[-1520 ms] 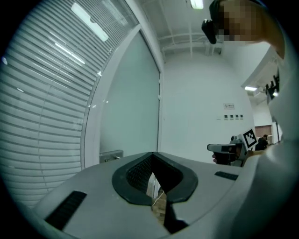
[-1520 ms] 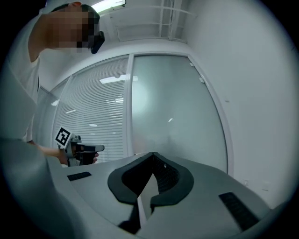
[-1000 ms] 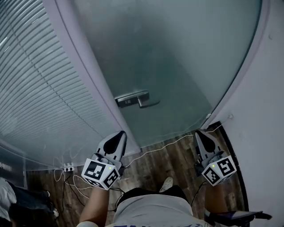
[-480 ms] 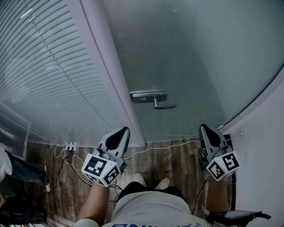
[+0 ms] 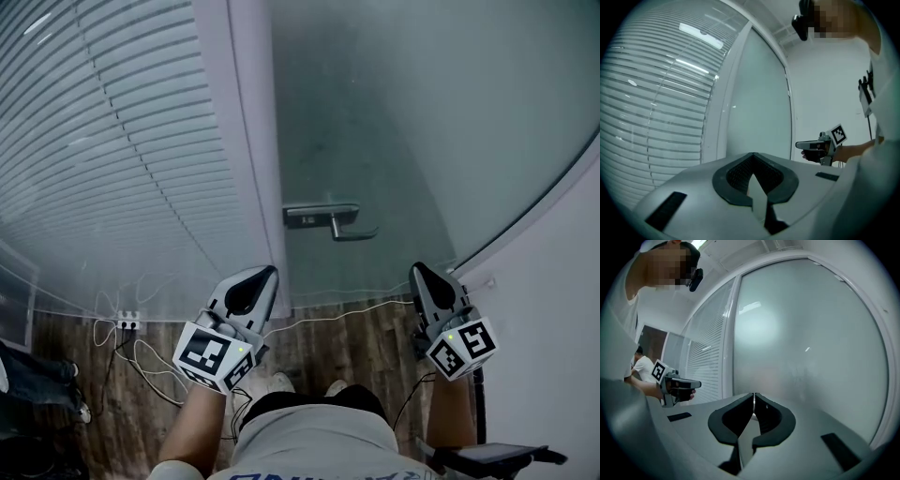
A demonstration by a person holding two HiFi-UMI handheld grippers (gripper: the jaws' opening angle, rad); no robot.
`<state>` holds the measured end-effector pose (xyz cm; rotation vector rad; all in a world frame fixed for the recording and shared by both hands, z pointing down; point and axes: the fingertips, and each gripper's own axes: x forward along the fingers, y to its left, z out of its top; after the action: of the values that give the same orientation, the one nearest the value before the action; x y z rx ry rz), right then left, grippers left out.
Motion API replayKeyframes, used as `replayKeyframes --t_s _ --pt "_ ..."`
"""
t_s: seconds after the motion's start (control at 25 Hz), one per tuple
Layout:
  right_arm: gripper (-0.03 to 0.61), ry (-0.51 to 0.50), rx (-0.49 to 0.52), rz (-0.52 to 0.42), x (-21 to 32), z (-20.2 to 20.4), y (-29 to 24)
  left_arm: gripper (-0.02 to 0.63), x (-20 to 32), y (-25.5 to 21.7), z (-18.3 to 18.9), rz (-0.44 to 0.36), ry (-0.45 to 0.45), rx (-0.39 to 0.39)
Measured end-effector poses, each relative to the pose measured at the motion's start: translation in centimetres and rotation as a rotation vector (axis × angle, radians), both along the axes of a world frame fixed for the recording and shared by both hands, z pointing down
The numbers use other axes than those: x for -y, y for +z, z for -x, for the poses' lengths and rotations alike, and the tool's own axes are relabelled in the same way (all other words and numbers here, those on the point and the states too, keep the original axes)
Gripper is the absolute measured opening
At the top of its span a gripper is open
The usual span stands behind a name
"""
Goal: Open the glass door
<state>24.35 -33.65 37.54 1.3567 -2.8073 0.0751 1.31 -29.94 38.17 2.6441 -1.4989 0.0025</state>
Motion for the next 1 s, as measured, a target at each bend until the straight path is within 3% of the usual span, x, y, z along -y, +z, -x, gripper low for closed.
replayKeyframes --t_s 0.4,0.72,1.0 --pt "0.005 -0.09 -0.058 0.027 2.8 1.3 1.4 0.0 1.0 0.5 0.1 0.015 -0.055 0.003" --pt "0.109 -0.238 -0.154 0.09 7.2 0.9 5.1 -0.001 1.2 2.2 -1.5 0.051 -0.163 -0.007" --pt "0.192 -0.362 -0.332 0.14 9.3 1.6 12.1 0.0 0.1 5.0 -3.0 0.073 -0.232 0.011"
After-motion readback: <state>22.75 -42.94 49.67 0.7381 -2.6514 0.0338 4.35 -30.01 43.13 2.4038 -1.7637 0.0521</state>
